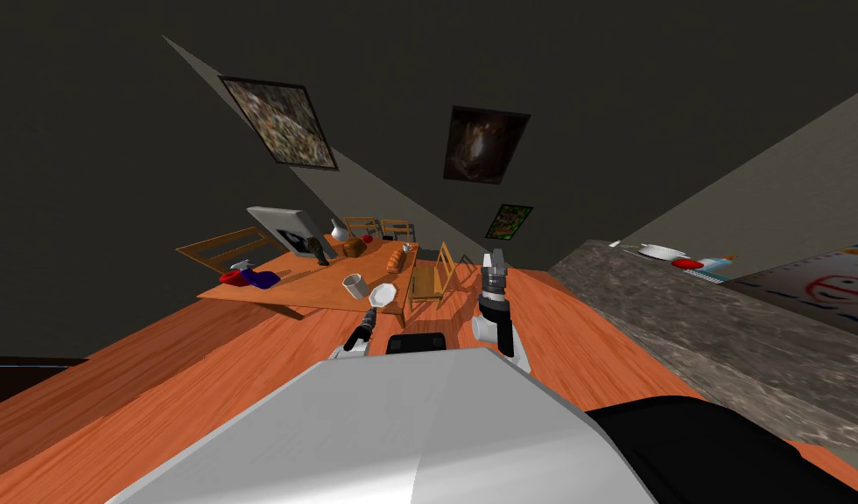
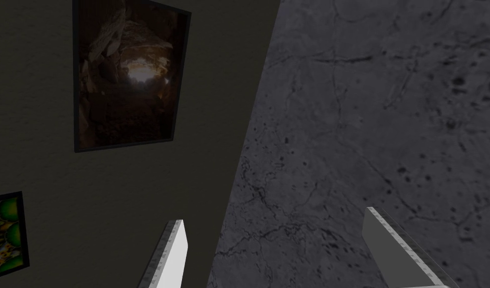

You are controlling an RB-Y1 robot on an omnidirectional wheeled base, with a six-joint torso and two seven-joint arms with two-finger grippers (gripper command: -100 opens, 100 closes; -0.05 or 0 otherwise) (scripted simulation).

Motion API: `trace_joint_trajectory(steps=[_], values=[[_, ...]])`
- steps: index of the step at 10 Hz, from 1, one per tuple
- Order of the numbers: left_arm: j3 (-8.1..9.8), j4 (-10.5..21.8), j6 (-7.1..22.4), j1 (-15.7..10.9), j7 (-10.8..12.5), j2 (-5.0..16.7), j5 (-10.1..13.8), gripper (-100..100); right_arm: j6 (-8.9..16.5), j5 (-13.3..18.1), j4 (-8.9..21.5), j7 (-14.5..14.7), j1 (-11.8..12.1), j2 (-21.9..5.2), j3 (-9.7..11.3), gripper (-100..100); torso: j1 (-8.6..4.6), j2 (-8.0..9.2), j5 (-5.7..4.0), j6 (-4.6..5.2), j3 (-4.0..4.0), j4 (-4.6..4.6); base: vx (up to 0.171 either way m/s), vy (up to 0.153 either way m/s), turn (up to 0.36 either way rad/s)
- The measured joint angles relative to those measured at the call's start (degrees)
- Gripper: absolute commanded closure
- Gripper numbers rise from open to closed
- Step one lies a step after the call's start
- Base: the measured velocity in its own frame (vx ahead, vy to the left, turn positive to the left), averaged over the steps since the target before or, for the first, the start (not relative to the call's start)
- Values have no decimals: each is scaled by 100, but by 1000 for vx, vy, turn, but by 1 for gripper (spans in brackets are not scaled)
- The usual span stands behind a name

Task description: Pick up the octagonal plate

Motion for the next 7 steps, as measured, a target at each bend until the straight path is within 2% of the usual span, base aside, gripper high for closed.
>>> trace_joint_trajectory(steps=[3, 7], values=[[-57, -108, 298, -9, 132, 149, 31, -100, 0, 0, 0, 0, 0, 0, 0, 0, -1, -11, 0, 0, -6, -2, -30, -3, 30], [-155, -258, 849, -105, 359, 333, 83, -100, 0, 0, 0, 0, 0, 0, 0, 0, 3, -15, 1, 1, -8, -3, -23, 6, 19]])
